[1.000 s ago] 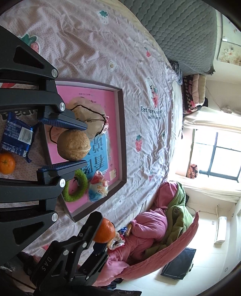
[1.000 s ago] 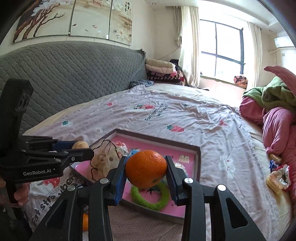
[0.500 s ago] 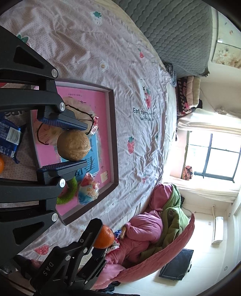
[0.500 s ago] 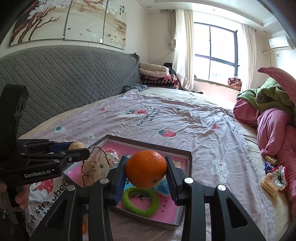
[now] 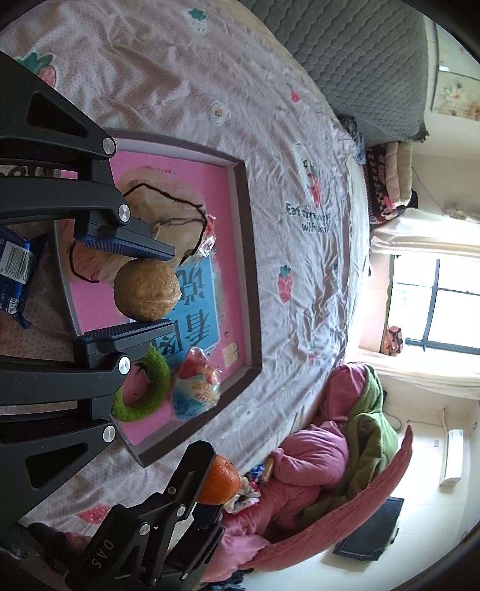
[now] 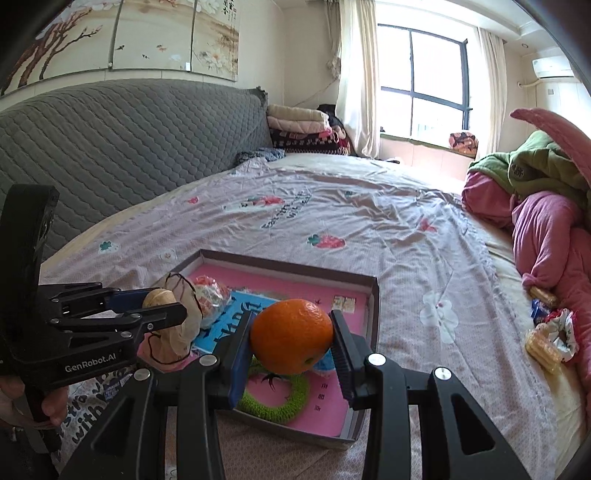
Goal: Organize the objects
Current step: 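Carry the walnut with the left tool while the right carries the orange over the tray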
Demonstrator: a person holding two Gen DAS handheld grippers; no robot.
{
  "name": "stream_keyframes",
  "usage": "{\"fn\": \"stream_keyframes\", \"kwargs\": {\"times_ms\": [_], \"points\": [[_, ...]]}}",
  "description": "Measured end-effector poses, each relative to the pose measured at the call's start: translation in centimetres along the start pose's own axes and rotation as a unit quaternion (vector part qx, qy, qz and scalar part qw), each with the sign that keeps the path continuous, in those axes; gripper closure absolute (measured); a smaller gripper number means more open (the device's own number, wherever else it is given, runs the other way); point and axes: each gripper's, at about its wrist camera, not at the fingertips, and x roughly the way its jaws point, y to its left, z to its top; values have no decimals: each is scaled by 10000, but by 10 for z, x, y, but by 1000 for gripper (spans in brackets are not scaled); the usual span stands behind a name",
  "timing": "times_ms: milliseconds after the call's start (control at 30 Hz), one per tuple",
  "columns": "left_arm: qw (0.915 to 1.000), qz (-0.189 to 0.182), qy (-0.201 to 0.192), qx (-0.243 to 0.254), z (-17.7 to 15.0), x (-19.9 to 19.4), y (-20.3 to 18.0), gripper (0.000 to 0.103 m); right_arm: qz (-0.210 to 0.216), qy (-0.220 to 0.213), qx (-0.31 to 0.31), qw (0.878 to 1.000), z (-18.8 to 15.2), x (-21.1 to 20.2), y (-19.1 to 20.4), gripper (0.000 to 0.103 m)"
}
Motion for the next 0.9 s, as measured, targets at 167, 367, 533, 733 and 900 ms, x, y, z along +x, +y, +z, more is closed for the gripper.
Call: {"fn": "stream_keyframes", "kwargs": {"times_ms": [167, 367, 533, 733, 900], "points": [[9999, -46, 155, 48, -4, 10, -3, 70, 23, 192, -5, 9998, -5, 7, -1, 63], [9995, -54, 265, 155, -8, 18, -9, 70, -30, 430, -42, 9991, -12, 17, 0, 63], [9991, -71, 356, 220, -11, 24, -11, 70, -46, 561, 14, 9984, -14, 23, -3, 63], [9988, -60, 420, 226, -11, 28, -11, 70, -94, 786, -1, 9969, -19, 31, -2, 63], [9986, -66, 479, 225, -13, 33, -11, 70, -182, 971, -23, 9951, -24, 38, -2, 63]]}}
